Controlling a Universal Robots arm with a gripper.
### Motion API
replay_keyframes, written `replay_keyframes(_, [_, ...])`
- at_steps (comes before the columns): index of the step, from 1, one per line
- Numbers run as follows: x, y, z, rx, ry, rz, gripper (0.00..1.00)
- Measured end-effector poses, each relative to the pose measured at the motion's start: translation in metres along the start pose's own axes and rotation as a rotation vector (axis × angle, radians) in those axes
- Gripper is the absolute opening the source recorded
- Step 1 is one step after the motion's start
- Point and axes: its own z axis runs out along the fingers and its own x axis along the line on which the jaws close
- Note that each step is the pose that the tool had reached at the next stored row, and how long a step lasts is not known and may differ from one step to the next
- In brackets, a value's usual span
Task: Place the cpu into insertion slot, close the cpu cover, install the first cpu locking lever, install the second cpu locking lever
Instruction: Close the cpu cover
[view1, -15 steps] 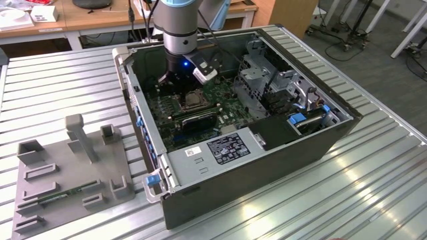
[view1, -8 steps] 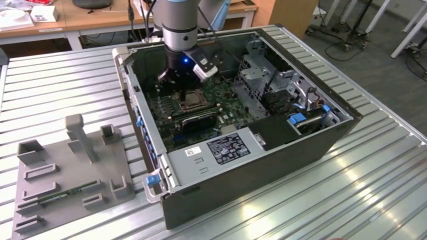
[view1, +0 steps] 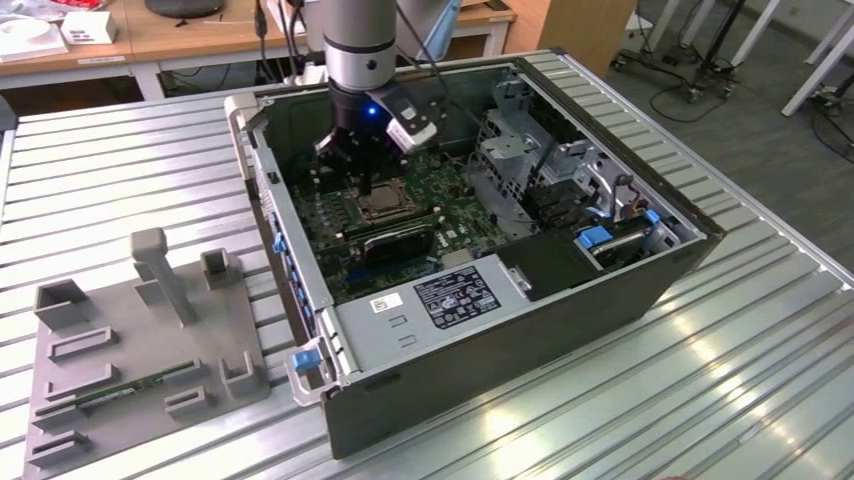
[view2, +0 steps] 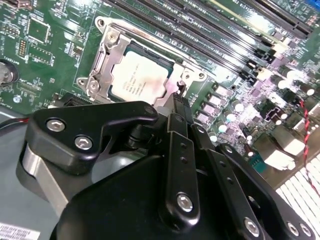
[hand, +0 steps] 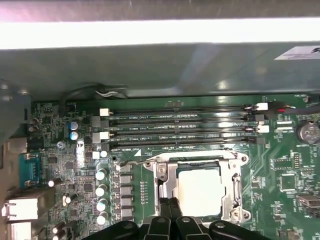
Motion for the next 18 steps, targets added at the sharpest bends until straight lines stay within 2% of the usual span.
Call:
replay_keyframes(6, [-0.0003, 0.0002, -0.0076, 0.0, 0.0, 0.0, 0.11])
replay_keyframes(13, [-0.0005, 0.0001, -0.0078, 0.0, 0.0, 0.0, 0.11])
replay_keyframes(18, [-0.0043, 0.0004, -0.0076, -0.0001, 0.0, 0.0, 0.11])
